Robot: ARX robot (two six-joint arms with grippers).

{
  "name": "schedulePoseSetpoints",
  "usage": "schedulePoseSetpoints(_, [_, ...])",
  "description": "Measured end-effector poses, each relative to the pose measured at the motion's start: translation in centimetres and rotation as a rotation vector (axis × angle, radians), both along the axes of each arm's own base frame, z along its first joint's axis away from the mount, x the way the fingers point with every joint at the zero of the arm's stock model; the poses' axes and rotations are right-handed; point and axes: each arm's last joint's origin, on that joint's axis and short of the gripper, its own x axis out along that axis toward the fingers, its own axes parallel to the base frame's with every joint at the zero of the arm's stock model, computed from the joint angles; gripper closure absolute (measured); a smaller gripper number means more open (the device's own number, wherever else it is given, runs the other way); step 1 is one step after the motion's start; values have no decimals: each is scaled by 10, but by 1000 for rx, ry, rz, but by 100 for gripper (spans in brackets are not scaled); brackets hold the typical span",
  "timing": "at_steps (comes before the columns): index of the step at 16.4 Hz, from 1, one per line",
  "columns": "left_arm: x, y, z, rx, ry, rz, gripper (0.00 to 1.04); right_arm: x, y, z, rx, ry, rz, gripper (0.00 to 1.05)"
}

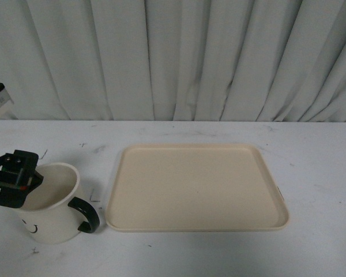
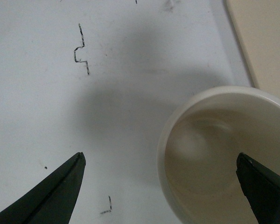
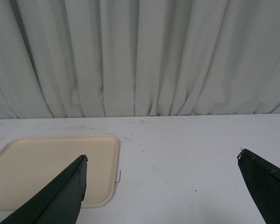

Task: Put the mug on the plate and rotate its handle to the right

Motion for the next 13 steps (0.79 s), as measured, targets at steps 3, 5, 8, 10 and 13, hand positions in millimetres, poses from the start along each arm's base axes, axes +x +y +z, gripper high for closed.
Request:
schedulePoseSetpoints(3, [12, -2, -8, -4, 18, 21, 7, 0, 0, 0, 0, 0, 0, 6])
schedulePoseSetpoints(5, [19, -2, -13, 2, 24, 39, 7, 0, 0, 0, 0, 0, 0, 6])
schedulePoseSetpoints(8, [25, 0, -21, -2, 47, 69, 7, 0, 0, 0, 0, 0, 0, 6])
schedulePoseSetpoints(10, [26, 0, -27, -5, 66, 85, 23, 0, 0, 0, 0, 0, 0, 6])
schedulePoseSetpoints(13, [28, -1, -30, -21, 66, 105, 55, 0, 0, 0, 0, 0, 0, 6])
